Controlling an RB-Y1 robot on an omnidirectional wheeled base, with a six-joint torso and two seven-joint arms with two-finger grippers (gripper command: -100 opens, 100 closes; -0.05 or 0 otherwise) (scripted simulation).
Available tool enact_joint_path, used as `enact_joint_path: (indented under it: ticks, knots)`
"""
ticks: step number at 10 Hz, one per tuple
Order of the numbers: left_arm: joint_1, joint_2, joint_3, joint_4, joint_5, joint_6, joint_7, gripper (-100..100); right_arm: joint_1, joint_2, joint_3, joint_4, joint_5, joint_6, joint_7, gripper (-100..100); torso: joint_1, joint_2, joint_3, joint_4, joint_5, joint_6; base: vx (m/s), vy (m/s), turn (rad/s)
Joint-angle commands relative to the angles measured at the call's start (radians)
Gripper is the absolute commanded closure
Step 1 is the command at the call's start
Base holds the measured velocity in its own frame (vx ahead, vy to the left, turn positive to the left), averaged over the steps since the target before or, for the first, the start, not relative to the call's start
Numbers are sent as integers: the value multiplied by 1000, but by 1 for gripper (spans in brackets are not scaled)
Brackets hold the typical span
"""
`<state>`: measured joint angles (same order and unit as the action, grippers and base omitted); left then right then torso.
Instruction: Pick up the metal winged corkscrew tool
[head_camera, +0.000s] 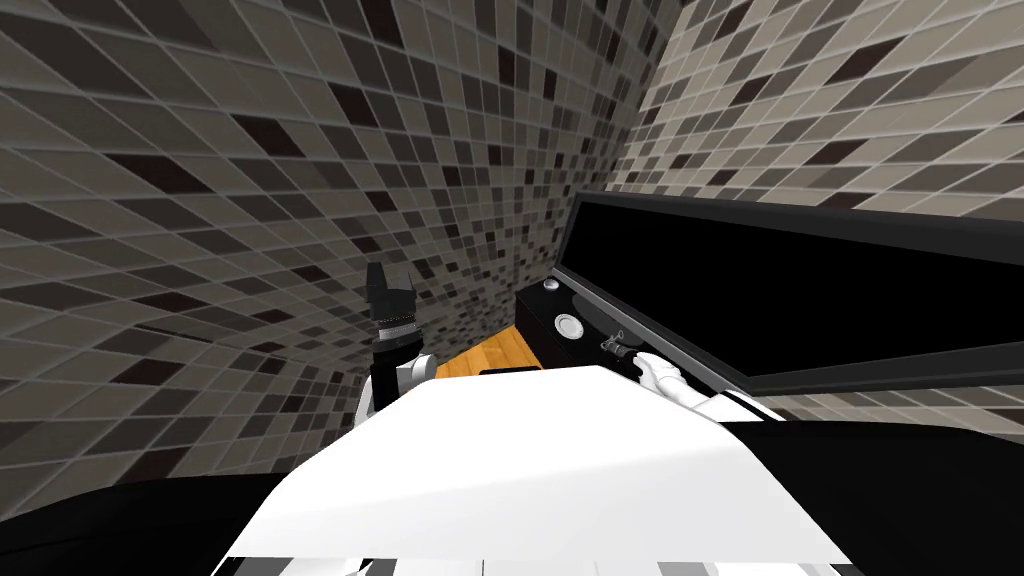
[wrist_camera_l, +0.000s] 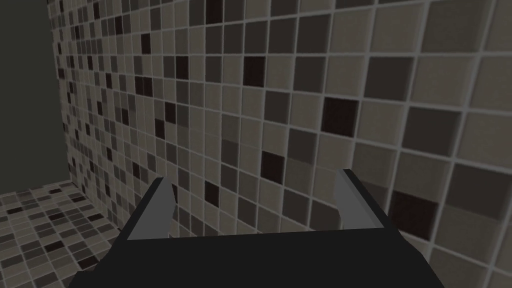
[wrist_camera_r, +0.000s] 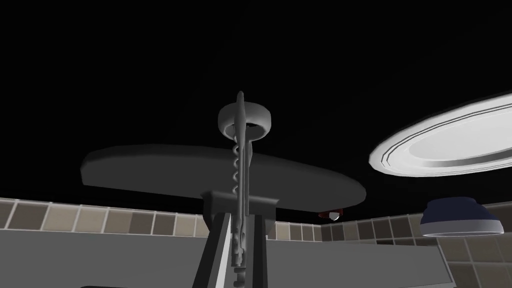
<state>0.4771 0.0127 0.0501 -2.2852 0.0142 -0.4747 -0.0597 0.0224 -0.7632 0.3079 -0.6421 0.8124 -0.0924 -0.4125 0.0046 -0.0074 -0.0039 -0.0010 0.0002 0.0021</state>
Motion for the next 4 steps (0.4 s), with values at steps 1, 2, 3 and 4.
enact_joint_path:
  ticks: [1, 2, 3, 4]
  knots:
    - [0, 0, 0, 0, 0, 0, 0, 0, 17, -17, 4, -34, 14, -16, -8, 100, 0, 0, 0, 0, 0, 0, 126, 72, -167]
    - [0, 0, 0, 0, 0, 0, 0, 0, 32, -31, 4, -60, 28, -30, -13, 100, 0, -1, 0, 0, 0, -2, 104, 66, -187]
    - [0, 0, 0, 0, 0, 0, 0, 0, 26, -26, 6, -47, 19, -20, -13, 100, 0, 0, 0, 0, 0, -1, 42, 34, -49]
    - [0, 0, 0, 0, 0, 0, 0, 0, 27, -27, 5, -49, 20, -23, -13, 0, -3, 2, 1, 1, -1, -2, 7, 7, 9]
